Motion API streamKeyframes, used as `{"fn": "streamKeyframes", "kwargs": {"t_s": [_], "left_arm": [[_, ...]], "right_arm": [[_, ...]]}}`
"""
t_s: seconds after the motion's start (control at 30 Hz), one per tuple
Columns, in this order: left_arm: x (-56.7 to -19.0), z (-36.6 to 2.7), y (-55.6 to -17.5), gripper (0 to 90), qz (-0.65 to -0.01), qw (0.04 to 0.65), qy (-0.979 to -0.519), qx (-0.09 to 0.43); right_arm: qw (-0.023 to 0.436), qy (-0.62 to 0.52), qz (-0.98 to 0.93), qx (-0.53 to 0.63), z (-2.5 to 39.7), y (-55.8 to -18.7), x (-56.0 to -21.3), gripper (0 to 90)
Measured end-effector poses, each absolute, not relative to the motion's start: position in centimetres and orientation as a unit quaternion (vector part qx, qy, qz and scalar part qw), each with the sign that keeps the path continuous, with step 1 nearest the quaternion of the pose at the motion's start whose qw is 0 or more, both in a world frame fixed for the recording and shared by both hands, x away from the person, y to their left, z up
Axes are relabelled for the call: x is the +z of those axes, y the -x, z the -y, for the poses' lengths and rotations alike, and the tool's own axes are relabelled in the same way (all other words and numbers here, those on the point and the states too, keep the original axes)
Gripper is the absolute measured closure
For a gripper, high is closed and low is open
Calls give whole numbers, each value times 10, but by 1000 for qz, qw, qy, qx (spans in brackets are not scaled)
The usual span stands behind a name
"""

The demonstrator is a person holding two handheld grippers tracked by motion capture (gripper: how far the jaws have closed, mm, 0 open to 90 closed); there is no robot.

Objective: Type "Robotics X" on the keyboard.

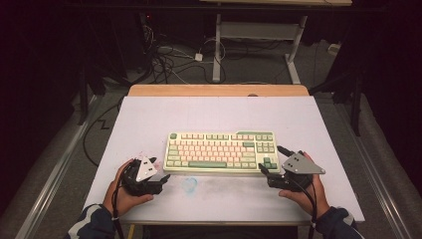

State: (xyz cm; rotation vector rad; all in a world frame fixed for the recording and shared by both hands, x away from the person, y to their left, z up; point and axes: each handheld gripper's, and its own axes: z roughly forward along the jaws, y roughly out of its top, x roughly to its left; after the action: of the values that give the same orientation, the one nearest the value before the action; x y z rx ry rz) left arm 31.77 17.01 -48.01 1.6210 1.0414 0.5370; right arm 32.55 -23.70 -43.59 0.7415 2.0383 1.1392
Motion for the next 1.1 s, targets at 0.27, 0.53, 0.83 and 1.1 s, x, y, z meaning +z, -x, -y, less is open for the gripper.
{"fn": "streamKeyframes", "kwargs": {"t_s": [0.27, 0.53, 0.83, 1.1], "left_arm": [[-473, -169, -322, 517, -439, 540, -683, 221], [-463, -158, -330, 871, -429, 532, -704, 194], [-450, -133, -349, 873, -420, 534, -710, 186], [-445, -104, -364, 873, -405, 526, -727, 176]], "right_arm": [[334, -290, -789, 426, 245, -314, -447, 191], [332, -281, -800, 413, 242, -311, -451, 192], [324, -276, -807, 409, 238, -311, -454, 200], [321, -274, -811, 406, 238, -312, -456, 202]]}}
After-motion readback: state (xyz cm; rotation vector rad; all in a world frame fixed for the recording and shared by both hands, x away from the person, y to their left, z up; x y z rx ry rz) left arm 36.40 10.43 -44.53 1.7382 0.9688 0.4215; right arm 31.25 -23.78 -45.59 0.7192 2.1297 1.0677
